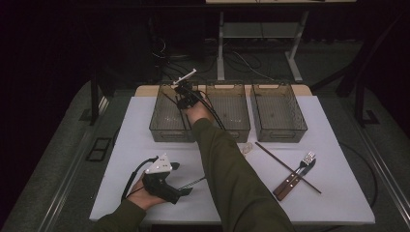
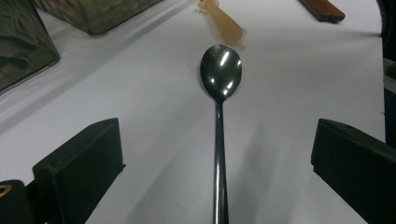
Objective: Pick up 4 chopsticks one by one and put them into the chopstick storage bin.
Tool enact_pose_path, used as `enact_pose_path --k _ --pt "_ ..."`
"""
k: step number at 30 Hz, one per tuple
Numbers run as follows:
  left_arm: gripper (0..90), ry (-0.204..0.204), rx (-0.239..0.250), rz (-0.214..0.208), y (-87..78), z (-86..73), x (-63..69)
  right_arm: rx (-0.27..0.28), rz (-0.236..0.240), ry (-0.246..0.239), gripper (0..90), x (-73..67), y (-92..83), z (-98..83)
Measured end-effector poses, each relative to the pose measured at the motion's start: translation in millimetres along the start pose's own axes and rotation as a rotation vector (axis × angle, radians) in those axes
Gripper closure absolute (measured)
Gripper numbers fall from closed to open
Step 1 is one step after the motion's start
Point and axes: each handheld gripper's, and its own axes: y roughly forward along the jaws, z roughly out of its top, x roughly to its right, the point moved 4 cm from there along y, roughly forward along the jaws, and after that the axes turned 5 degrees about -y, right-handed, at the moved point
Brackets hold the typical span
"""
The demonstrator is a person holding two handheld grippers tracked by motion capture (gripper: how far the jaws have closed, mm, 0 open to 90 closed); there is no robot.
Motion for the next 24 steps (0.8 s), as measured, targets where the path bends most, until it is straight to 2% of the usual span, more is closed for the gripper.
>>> enact_pose_path --k 1,4,10,12,19,24 --pt "1.1 0.0 0.001 -0.001 0.0 0.0 0.0 0.003 0.004 0.0 75.2 -0.9 0.0 0.2" --pt "1.1 0.001 0.003 0.0 -0.6 0.2 -0.6 0.024 0.002 -0.009 65.5 -1.4 -3.7 1.7" --pt "1.1 0.0 0.004 0.002 -0.4 0.3 -0.8 0.044 0.012 -0.028 57.3 -1.2 -14.8 2.8" --pt "1.1 0.0 0.004 0.003 -0.6 0.4 -0.9 0.048 0.026 -0.022 54.6 -1.8 -18.7 2.1" --pt "1.1 0.003 0.002 0.004 -1.1 0.3 -1.0 0.066 0.074 -0.047 50.5 -3.9 -30.7 -5.2" --pt "1.1 0.005 0.002 0.005 -1.8 0.3 -0.9 0.085 0.116 -0.088 45.6 -5.4 -48.9 -13.7"
